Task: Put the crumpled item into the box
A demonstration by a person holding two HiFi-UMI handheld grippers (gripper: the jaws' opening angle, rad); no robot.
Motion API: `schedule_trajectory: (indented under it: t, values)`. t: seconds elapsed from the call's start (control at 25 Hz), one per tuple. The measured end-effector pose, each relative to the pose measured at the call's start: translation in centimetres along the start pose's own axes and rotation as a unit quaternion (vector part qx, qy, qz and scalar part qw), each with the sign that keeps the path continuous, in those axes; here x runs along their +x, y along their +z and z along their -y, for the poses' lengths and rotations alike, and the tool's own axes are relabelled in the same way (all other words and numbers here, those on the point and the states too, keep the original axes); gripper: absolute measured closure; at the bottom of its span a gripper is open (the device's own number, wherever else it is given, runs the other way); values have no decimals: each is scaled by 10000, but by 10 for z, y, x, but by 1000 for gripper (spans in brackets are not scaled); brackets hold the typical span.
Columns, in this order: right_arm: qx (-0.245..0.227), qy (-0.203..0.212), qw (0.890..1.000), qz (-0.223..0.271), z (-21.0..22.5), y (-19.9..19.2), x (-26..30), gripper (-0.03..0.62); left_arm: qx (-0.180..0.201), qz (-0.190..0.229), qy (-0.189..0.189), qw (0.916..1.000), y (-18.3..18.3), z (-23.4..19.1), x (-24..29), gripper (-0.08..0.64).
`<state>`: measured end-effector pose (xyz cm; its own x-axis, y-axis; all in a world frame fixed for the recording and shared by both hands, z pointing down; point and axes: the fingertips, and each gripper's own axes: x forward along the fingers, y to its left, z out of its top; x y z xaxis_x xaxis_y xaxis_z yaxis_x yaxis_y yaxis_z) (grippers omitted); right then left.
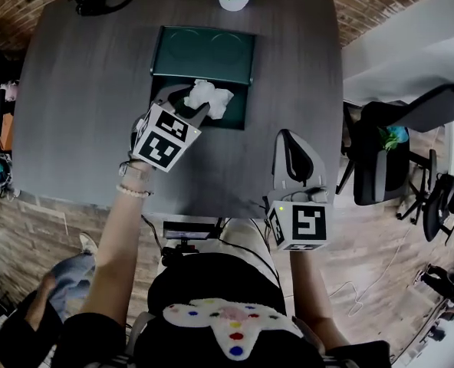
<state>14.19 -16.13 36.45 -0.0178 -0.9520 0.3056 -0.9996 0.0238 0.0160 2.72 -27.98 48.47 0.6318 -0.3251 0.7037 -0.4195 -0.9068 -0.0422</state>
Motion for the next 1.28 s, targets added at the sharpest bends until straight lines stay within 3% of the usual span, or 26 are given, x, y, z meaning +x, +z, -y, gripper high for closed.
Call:
schedule_trajectory:
  t: [0.16,0.24,0.4,0.64,0.92,1.28]
  values:
    - [-23,160,9998,130,-1,8,-4,583,-204,506,416,9976,19,-3,-30,392]
    - [-41,210,9995,219,0,13,-9,583,-326,821,578,9944,30,-1,-50,469]
    - [-127,319,9986,390,0,25,-19,583,-548,1480,843,9839,53,4,-96,532]
    - [-267,522,9962,640,-1,45,-39,583,-625,2144,1340,9655,77,21,-158,549]
    - [-285,654,9931,934,4,63,-68,583,-429,2469,1914,9490,88,60,-214,554]
    - [-340,915,9893,1085,-1,73,-101,583,-646,2593,2067,9412,77,99,-257,554]
